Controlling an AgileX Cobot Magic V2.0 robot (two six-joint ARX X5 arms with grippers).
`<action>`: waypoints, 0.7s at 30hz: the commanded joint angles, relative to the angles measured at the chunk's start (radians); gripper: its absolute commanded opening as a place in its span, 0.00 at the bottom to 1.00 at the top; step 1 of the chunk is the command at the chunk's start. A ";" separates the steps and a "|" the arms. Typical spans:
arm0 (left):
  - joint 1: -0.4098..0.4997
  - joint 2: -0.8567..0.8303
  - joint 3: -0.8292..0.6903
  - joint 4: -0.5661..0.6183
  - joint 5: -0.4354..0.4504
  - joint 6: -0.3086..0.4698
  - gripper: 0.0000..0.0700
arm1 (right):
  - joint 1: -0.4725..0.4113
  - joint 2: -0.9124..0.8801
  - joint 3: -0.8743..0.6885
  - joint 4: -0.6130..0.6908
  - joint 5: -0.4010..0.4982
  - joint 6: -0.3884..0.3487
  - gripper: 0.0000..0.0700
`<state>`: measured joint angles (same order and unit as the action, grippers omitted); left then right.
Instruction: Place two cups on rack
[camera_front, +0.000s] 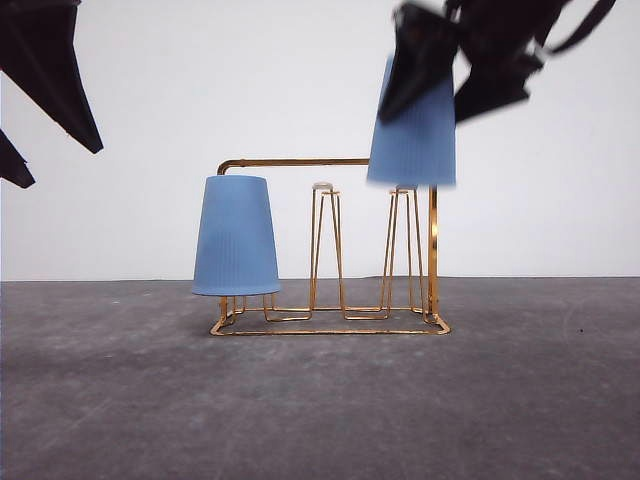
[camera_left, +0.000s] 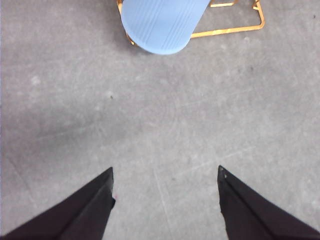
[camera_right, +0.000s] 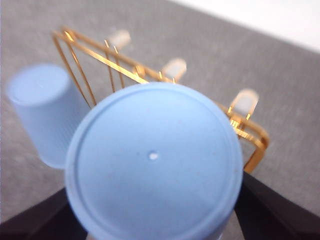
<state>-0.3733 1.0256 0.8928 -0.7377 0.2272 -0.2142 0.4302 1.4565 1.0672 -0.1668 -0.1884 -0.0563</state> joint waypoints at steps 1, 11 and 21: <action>-0.004 0.008 0.011 0.016 -0.003 0.004 0.55 | 0.005 0.054 0.011 0.021 -0.001 -0.012 0.53; -0.004 0.008 0.011 0.028 -0.002 0.003 0.55 | 0.004 0.186 0.011 0.036 0.007 -0.003 0.84; -0.004 0.008 0.011 0.027 -0.002 0.003 0.55 | -0.016 0.129 0.174 -0.320 0.002 0.043 0.85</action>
<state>-0.3733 1.0256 0.8928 -0.7169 0.2272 -0.2142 0.4121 1.6011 1.1923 -0.4318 -0.1837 -0.0369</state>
